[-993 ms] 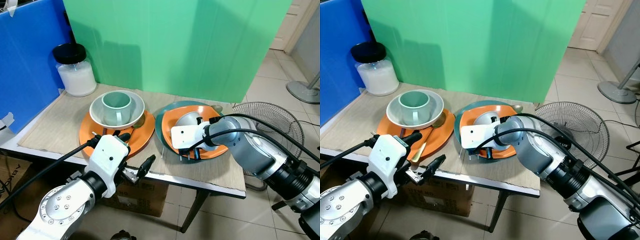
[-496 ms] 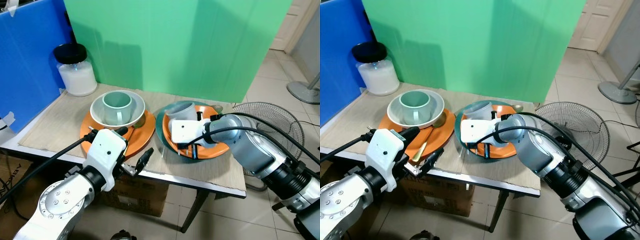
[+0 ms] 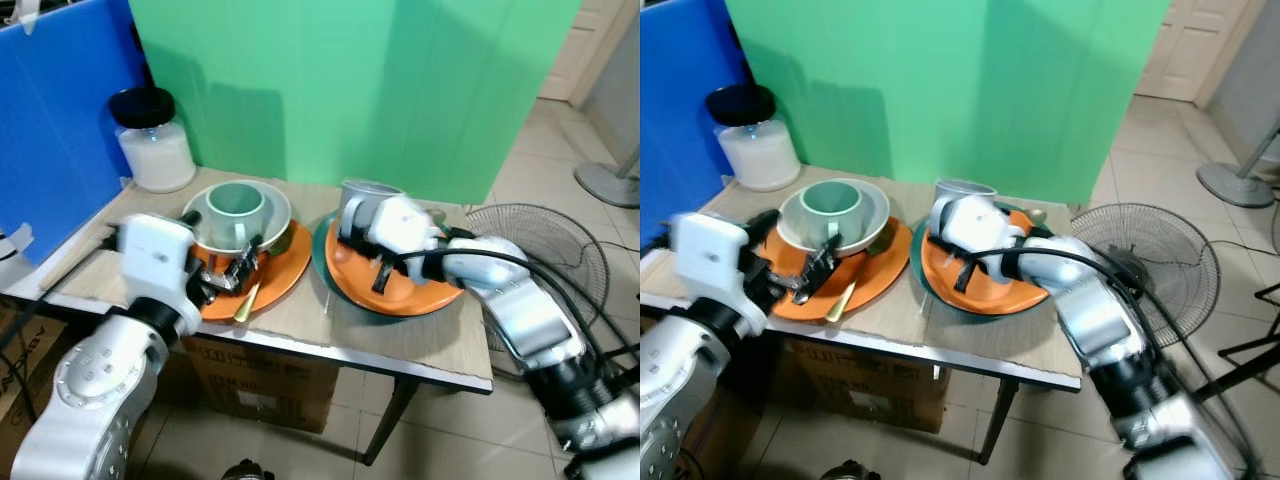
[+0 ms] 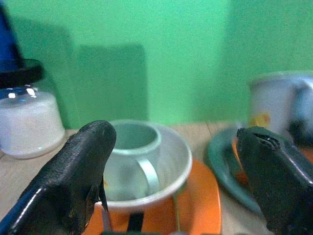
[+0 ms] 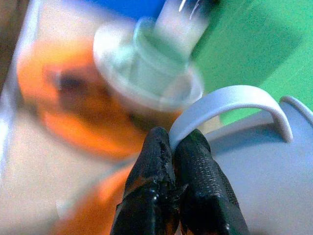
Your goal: Setting the table
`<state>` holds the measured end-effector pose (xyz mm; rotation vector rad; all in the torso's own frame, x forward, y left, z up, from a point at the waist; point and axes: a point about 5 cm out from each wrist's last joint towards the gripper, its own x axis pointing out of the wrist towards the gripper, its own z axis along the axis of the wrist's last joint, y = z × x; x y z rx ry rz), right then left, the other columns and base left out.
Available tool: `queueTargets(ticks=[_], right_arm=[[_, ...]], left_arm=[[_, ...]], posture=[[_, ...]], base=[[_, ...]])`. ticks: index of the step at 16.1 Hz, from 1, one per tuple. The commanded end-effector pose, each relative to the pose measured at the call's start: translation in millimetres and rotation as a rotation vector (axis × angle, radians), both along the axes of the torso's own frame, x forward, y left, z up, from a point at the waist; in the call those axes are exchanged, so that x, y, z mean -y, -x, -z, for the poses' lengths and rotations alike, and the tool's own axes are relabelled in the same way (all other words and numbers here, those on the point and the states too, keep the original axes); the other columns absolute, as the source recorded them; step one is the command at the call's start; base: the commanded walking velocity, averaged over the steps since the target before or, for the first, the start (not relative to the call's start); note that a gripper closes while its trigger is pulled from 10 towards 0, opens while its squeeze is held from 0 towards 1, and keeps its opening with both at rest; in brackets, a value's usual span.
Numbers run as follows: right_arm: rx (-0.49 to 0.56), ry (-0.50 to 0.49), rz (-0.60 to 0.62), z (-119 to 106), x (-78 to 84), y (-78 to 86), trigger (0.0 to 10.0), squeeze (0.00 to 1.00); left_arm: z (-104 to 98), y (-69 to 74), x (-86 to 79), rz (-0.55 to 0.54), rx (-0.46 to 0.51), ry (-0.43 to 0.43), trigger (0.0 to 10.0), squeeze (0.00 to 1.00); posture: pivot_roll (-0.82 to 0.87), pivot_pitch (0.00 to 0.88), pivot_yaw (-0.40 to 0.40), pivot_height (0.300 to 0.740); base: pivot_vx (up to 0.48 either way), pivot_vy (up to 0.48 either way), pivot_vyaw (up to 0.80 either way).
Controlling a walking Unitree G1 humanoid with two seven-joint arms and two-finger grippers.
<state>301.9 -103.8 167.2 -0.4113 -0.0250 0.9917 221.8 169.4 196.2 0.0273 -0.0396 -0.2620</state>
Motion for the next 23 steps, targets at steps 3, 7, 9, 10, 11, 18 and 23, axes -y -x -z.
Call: queueTargets(ticks=[3,7,9,10,11,18,23], right_arm=[[0.083,-0.185,-0.031,-9.6,10.4,8.8,0.0,0.0],[0.194,-0.216,-0.134,-16.0,8.1,19.5,0.0,0.0],[0.306,-0.146,-0.183,-17.9,5.8,22.6,0.0,0.0],[0.34,-0.123,-0.189,-17.6,5.5,22.6,0.0,0.0],[0.397,-0.09,-0.195,-17.1,5.4,22.1,0.0,0.0],[0.682,0.197,-0.281,-6.7,-1.5,19.9,0.0,0.0],[0.778,0.229,-0.332,-6.4,-4.3,20.6,0.0,0.0]], left_arm=[[-15.6,-8.5,1.7,0.092,0.076,0.114,10.0,1.0],[-35.4,-23.1,-1.9,0.29,0.125,0.276,10.0,1.0],[-35.6,-43.8,-18.5,0.281,0.025,0.211,10.0,1.0],[-35.3,-50.7,-23.5,0.249,0.001,0.211,10.0,1.0],[-36.5,-62.9,-31.4,0.192,-0.037,0.294,10.0,0.88],[-52.5,-67.6,13.3,0.533,-0.114,0.58,10.0,0.0],[-30.2,-70.1,29.0,0.527,-0.289,0.458,10.0,0.0]], posture=[[0.0,0.0,0.014,0.74],[0.01,0.0,0.01,0.74],[0.01,0.0,0.011,0.74],[0.01,0.0,0.014,0.74],[0.01,0.0,0.015,0.74],[0.01,0.0,0.024,0.74],[0.01,0.0,0.018,0.74]], base=[[0.0,0.0,0.0],[0.0,0.0,0.0],[0.0,0.0,0.0],[0.0,0.0,0.0],[0.0,0.0,0.0],[0.0,0.0,0.0],[0.0,0.0,0.0]])
